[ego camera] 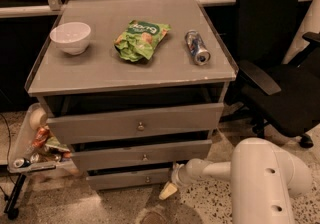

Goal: Open bottom drawer

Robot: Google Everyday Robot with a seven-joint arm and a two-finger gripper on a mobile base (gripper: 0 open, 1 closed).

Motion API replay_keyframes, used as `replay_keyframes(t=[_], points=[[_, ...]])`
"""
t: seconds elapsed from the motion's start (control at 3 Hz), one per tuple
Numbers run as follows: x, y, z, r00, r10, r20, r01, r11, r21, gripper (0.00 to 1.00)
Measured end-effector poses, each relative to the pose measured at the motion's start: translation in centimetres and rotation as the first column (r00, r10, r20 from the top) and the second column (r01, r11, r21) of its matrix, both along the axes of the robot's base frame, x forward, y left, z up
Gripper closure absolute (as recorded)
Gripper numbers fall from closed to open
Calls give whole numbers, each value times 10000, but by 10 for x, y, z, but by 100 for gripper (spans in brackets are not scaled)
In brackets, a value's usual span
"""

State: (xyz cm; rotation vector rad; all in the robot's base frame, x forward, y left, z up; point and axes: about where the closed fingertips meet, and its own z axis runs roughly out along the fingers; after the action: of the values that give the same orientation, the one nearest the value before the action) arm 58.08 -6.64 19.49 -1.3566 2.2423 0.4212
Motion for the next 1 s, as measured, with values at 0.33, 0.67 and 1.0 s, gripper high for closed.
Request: replay_keyframes(t=[0.33,0.67,1.0], points=[[7,1,-8,9999,145,73,-145,9999,-17,0],[15,1,-11,9995,262,196,-261,9996,-71,0],[7,11,-27,9979,617,-209,-620,9979,-179,0]])
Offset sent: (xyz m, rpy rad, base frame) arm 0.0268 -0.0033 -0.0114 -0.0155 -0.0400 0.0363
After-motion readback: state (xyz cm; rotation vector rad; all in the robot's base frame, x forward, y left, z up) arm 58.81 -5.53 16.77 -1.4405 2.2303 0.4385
